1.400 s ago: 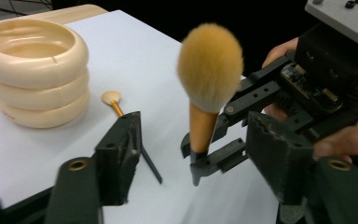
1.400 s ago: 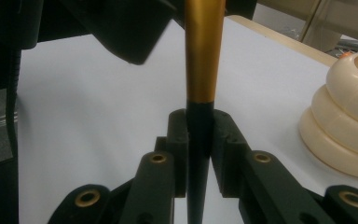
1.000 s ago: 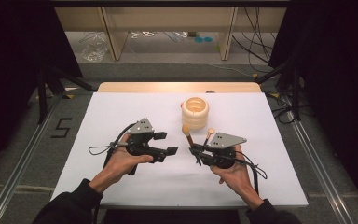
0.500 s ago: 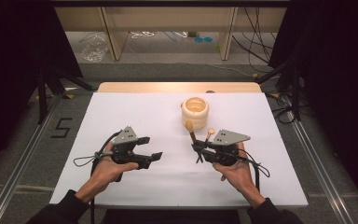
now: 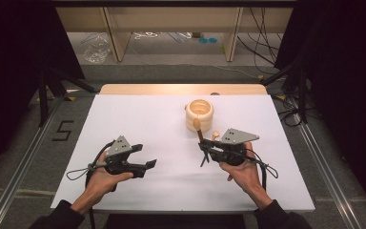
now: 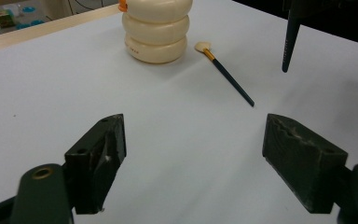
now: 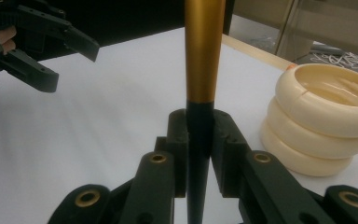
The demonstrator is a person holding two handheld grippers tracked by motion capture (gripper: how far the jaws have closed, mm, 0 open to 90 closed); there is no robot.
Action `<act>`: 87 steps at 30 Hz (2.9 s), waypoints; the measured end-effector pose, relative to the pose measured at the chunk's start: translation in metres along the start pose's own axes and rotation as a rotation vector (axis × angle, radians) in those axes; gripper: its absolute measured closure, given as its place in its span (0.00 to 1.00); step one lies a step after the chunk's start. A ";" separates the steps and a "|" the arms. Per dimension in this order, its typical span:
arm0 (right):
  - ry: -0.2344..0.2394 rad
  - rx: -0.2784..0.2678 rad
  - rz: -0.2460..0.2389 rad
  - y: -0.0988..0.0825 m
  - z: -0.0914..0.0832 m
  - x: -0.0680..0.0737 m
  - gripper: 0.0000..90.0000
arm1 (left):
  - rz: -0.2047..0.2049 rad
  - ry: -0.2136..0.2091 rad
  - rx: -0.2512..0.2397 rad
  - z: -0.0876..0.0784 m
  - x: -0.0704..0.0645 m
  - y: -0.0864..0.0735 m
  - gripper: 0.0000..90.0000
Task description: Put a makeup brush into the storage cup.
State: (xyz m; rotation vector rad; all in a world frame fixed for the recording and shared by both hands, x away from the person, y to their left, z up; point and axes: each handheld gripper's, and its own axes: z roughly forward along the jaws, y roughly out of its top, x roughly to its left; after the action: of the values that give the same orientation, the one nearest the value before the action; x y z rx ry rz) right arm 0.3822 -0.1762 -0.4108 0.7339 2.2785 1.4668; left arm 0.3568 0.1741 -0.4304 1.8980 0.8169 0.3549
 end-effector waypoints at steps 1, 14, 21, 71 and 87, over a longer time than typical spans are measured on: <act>-0.010 -0.008 -0.003 0.000 0.000 -0.001 0.88 | -0.001 0.001 -0.005 -0.001 0.000 -0.001 0.24; -0.013 -0.016 0.011 0.004 0.002 -0.009 0.88 | 0.000 0.029 -0.009 -0.008 0.000 -0.013 0.23; -0.031 -0.021 0.010 0.006 0.001 -0.010 0.88 | -0.009 0.040 -0.032 -0.011 0.001 -0.016 0.22; -0.115 -0.105 0.065 0.047 0.024 -0.065 0.88 | -0.020 0.044 -0.018 -0.012 -0.002 -0.020 0.21; -0.134 -0.116 0.120 0.061 0.031 -0.084 0.88 | -0.026 0.043 -0.013 -0.011 -0.002 -0.021 0.21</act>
State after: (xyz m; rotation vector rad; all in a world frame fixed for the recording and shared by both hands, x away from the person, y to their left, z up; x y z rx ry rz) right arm 0.4816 -0.1825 -0.3682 0.9188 2.0628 1.5390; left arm 0.3411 0.1864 -0.4433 1.8714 0.8653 0.3852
